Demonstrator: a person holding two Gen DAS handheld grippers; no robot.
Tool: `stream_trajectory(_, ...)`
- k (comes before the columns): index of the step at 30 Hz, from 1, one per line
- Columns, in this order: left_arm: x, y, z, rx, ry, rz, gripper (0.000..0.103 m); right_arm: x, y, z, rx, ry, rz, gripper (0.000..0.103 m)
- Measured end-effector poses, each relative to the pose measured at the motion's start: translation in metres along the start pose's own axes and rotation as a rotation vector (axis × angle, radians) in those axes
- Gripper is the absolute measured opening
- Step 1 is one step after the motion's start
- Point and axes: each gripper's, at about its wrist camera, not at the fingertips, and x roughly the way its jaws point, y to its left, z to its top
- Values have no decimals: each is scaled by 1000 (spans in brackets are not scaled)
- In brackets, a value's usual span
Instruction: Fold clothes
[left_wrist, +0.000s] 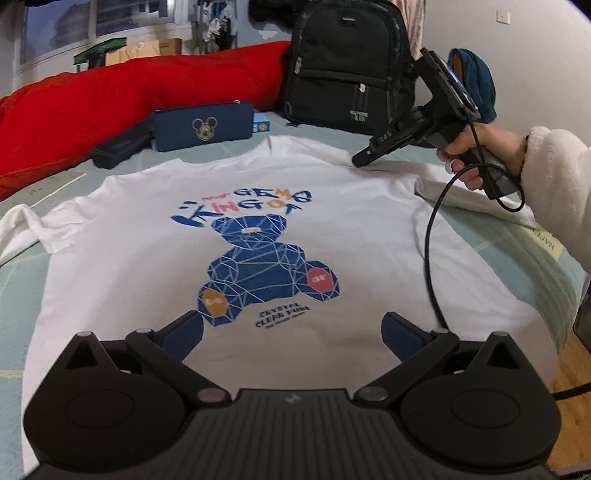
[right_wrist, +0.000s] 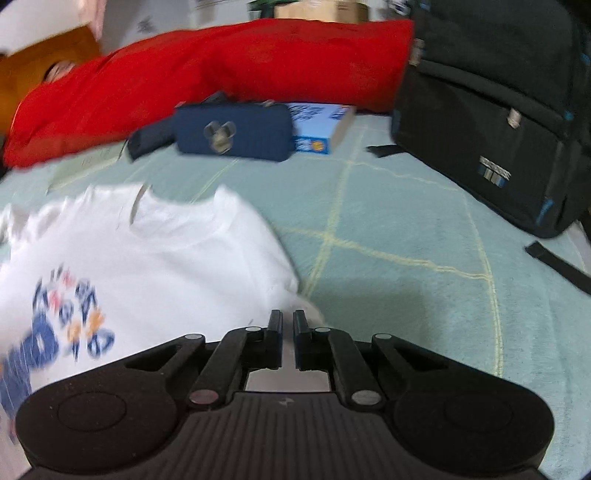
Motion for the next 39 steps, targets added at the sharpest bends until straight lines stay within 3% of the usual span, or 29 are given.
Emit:
stream_trajectory(4,2,0,0,5,5,1,102,0,23,-9,-157,-22,-74,15)
stream_trajectory(8,-2,1,1,5,-4,11,102,-14,17,7,-145,-67,-30,20)
stream_trajectory(11,-3,4,3,-3,-10,16,102,-21,-7,28,-45,-131,-30,23)
stream_trajectory(16,-4,6,3,1,-14,15,102,12,-36,36,70,-48,-22,24)
stream_trajectory(25,2,8,1,-2,1,13,102,24,6,14,-96,-38,-65,25)
stream_trajectory(28,4,7,1,1,5,9,102,25,14,9,-149,-49,-101,33)
stream_trajectory(29,4,7,1,2,7,8,102,25,13,8,-152,-53,-111,38)
stream_trajectory(32,5,6,-1,8,11,4,102,26,6,9,-93,-41,-86,39)
stream_trajectory(34,5,6,-1,10,11,6,102,25,0,10,-45,-30,-26,27)
stream_trajectory(35,6,6,-2,8,12,6,102,24,-1,11,-36,-28,5,15)
stream_trajectory(37,6,7,-2,4,13,7,102,24,2,12,-50,-29,10,10)
stream_trajectory(39,6,8,-1,3,11,9,102,23,8,16,-100,-45,-48,7)
